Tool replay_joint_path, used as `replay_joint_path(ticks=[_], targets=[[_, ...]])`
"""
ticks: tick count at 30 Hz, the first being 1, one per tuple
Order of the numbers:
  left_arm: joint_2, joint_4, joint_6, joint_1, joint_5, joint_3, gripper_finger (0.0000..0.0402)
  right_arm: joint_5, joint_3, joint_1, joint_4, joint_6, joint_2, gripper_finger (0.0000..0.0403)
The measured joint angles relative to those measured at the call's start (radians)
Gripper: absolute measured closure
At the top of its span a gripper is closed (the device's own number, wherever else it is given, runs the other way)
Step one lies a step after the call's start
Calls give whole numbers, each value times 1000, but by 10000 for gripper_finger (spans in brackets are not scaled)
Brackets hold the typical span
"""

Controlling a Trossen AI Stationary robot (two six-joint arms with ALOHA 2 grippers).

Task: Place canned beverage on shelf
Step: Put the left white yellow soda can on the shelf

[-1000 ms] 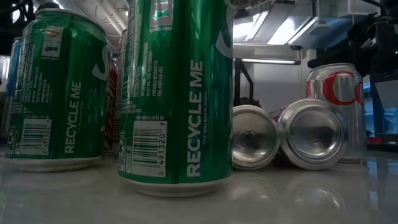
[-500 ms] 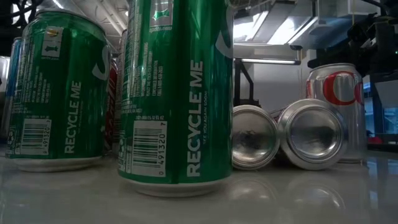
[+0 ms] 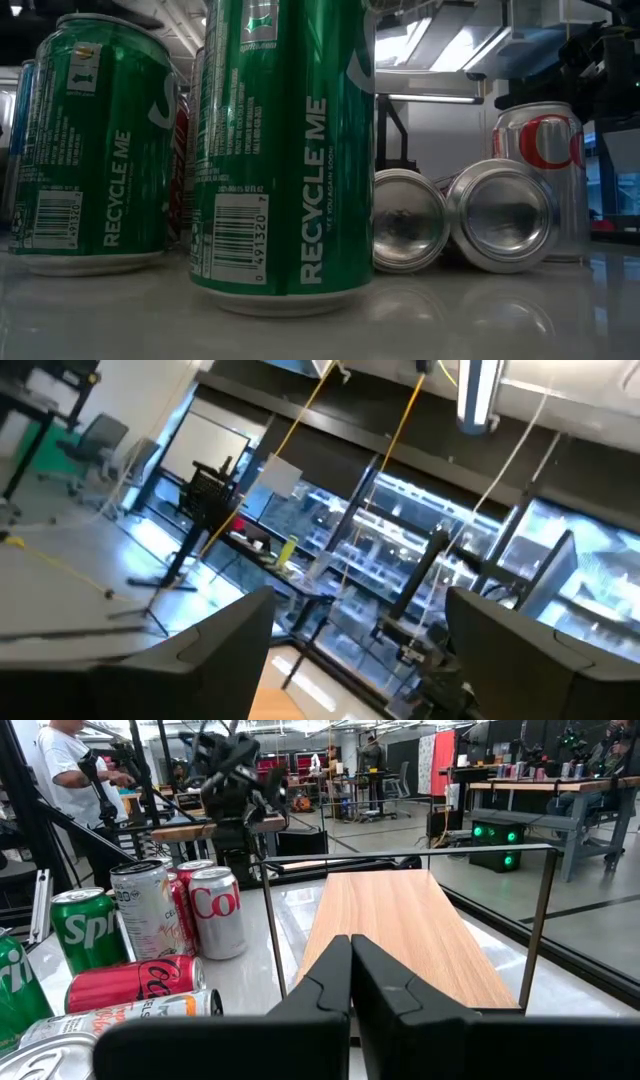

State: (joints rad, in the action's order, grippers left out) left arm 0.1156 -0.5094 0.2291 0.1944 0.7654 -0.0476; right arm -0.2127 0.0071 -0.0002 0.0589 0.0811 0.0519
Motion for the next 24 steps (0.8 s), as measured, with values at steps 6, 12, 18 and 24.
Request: replay_joint_path(ticks=[6, 12, 18, 24], targets=[[252, 15, -120, 0, -24, -199, 115, 0, 0, 0, 0, 0, 0, 397], [477, 293, -147, 0, -42, -483, 115, 0, 0, 0, 0, 0, 0, 397], [680, 529, -102, 0, -153, -727, 115, 0, 0, 0, 0, 0, 0, 397], [860, 596, -101, 0, -296, -880, 115, 0, 0, 0, -1, 0, 0, 397]])
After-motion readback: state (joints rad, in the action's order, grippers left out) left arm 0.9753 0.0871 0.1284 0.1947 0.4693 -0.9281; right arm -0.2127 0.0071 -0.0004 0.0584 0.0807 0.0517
